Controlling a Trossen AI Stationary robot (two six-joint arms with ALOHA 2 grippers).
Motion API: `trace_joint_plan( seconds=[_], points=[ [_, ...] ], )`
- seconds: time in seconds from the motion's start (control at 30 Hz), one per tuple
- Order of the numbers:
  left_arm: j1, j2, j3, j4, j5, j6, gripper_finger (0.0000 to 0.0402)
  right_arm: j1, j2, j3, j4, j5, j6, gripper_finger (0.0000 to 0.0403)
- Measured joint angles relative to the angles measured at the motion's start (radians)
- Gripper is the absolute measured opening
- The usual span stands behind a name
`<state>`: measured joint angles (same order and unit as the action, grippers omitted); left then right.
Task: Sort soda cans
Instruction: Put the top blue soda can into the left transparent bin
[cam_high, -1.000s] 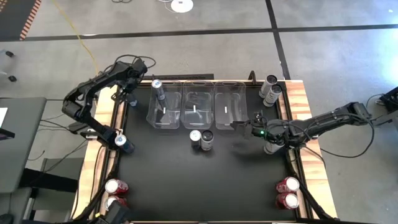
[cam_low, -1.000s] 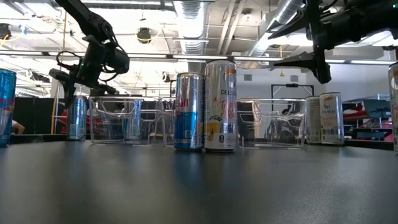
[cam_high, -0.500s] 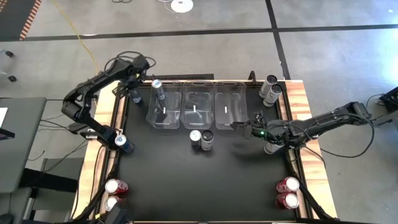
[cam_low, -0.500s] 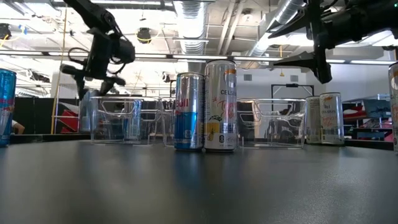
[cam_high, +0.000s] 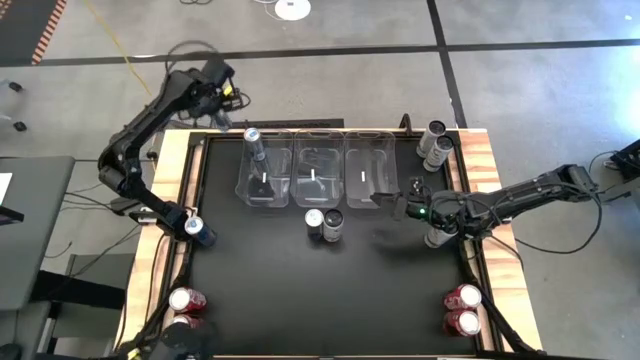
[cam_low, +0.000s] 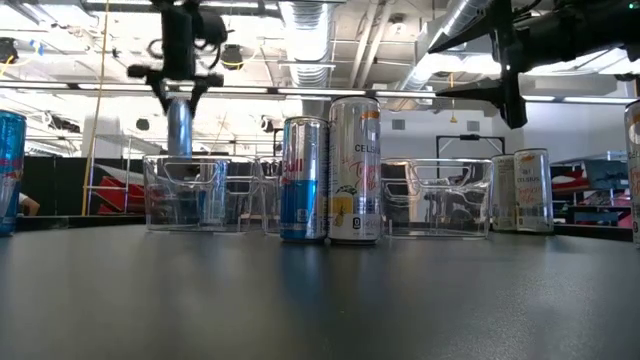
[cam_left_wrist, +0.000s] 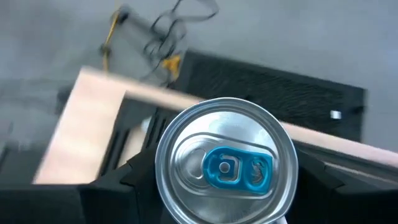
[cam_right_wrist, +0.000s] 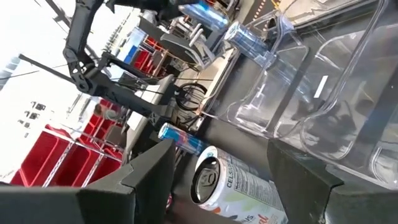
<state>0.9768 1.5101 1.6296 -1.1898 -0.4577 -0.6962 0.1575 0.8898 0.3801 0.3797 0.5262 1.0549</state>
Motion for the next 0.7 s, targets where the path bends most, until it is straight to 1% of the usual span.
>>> trace_joint_plan(
  seconds=[0.07,0.17,0.27,0.33,0.5,0.7],
  points=[
    [-0.016,0.000,0.047,0.006,0.026,0.114,0.0233,-0.005,0.000,0.000,0.000,0.001,0.004,0.0270],
    [-0.044,0.000,0.093,0.052,0.101,0.318,0.0233,-0.017,0.000,0.000,-0.001,0.002,0.011,0.0270],
    [-0.084,0.000,0.105,0.116,0.170,0.503,0.0233,-0.031,0.000,0.000,0.000,0.002,0.013,0.0270],
    [-0.115,0.000,0.103,0.161,0.207,0.588,0.0234,-0.040,0.000,0.000,0.003,0.002,0.023,0.0270],
    [-0.201,0.031,0.101,0.219,0.272,0.733,0.0234,-0.056,0.000,0.000,0.003,0.000,0.050,0.0270],
    [-0.283,0.090,0.101,0.210,0.278,0.834,0.0234,-0.053,0.000,0.000,0.002,-0.001,0.074,0.0270]
  ],
)
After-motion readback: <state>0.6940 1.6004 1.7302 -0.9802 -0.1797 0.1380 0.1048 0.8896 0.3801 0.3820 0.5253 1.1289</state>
